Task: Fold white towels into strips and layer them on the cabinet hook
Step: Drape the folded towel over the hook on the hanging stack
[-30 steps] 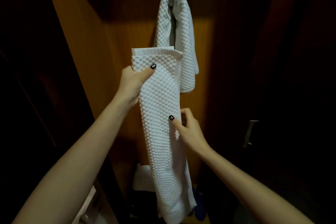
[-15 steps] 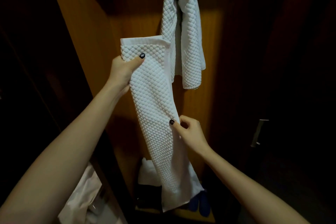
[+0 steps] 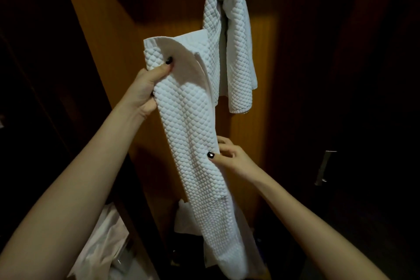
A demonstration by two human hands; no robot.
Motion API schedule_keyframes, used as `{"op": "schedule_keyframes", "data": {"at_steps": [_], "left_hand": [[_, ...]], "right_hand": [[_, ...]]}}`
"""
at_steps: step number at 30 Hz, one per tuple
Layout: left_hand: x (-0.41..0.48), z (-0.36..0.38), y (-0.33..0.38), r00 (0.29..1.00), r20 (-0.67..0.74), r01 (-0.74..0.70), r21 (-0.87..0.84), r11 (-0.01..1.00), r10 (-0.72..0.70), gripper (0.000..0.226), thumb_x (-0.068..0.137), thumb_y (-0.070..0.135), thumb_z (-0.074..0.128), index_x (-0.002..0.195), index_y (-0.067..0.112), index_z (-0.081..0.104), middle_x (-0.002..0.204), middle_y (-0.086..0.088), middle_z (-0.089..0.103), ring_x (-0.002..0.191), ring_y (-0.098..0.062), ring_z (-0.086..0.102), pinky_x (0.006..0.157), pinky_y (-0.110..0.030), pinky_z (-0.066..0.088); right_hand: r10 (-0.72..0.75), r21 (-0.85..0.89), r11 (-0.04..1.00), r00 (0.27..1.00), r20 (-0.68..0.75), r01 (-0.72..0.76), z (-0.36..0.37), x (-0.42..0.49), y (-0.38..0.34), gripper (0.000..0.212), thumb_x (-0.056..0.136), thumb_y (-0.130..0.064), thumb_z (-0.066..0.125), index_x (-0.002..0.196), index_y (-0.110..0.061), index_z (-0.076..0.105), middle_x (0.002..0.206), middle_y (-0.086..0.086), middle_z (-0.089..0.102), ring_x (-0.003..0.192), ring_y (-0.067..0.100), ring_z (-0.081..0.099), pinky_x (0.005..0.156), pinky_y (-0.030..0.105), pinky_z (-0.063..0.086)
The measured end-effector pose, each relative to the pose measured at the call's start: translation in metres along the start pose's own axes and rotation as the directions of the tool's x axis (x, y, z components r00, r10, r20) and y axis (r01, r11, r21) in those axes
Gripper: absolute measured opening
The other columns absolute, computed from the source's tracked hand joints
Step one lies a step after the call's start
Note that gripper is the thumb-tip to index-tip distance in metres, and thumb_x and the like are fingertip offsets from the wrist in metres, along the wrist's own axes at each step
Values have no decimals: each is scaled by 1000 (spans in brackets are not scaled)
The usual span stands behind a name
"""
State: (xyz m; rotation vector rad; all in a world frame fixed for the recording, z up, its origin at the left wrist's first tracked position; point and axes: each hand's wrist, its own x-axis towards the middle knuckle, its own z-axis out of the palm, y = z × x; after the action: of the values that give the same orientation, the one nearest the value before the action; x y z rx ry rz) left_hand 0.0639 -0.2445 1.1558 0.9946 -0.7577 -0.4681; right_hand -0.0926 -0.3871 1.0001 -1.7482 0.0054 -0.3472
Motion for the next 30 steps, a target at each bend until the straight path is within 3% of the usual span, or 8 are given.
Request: {"op": "schedule_keyframes", "data": {"at_steps": [5, 7, 12, 14, 16, 21, 26, 30], "left_hand": [[-1, 3, 10, 998, -6, 58, 4, 998, -58, 33, 89, 14, 58, 121, 8, 56, 109, -9, 66, 102, -22, 65, 92, -42, 55], [-3, 2, 13, 997, 1, 76, 23, 997, -76, 29, 90, 16, 57, 119, 9, 58, 109, -9, 66, 102, -23, 66, 90, -42, 56], [-4, -3, 18, 996, -36, 82, 47, 996, -81, 23, 94, 12, 56, 117, 10, 60, 107, -9, 69, 100, -23, 68, 86, -41, 58], [-4, -9, 22, 992, -76, 105, 46, 993, -102, 27, 92, 13, 59, 119, 10, 59, 110, -9, 69, 103, -24, 68, 82, -40, 59], [-1, -17, 25, 983, -154, 117, 93, 989, -102, 27, 91, 13, 63, 117, 9, 61, 114, -11, 69, 105, -25, 68, 78, -38, 59], [-4, -41, 17, 929, -342, 165, 49, 985, -139, 28, 90, 15, 67, 118, 10, 64, 116, -9, 69, 99, -19, 70, 73, -34, 59], [-38, -63, -24, 966, -127, 193, -222, 956, -225, 56, 88, 48, 63, 133, 17, 57, 131, -9, 63, 120, -25, 60, 94, -43, 53], [-99, -53, -108, 920, 6, 375, -293, 879, -391, 47, 78, 35, 72, 119, 12, 70, 128, -12, 64, 118, -25, 62, 86, -37, 56]], "right_hand": [[-79, -58, 996, 993, -92, 74, 9, -1, 0, 23, 96, -23, 59, 116, -31, 66, 153, -8, 33, 140, 2, 27, 107, 24, 26], [-88, -27, 996, 993, -76, 86, 11, 1, -2, 23, 98, -22, 56, 116, -33, 63, 149, -8, 43, 136, 1, 37, 109, 27, 33], [-105, -41, 994, 992, -75, 102, 17, 4, -2, 21, 98, -23, 57, 115, -13, 64, 114, -5, 68, 106, 8, 64, 88, 27, 54], [-123, -33, 992, 984, -128, 119, 25, 2, -1, 8, 97, -27, 59, 97, -21, 64, 93, -17, 68, 86, 0, 64, 72, 19, 52], [-147, -50, 989, 971, -189, 140, 32, 2, -1, 15, 96, -28, 60, 82, -26, 56, 75, -21, 62, 70, -4, 57, 61, 15, 45], [-201, -22, 979, 938, -283, 203, 36, 4, -5, 26, 93, -25, 66, 72, -19, 50, 66, -15, 55, 63, 1, 52, 56, 16, 43], [-208, 6, 974, 906, -369, 226, 42, 8, -10, 29, 91, -20, 68, 70, -17, 48, 62, -15, 54, 59, 0, 52, 53, 14, 43], [-188, -34, 981, 888, -420, 192, 43, 17, -9, 32, 90, -21, 69, 69, -15, 45, 59, -11, 47, 57, 1, 44, 52, 15, 37]]}}
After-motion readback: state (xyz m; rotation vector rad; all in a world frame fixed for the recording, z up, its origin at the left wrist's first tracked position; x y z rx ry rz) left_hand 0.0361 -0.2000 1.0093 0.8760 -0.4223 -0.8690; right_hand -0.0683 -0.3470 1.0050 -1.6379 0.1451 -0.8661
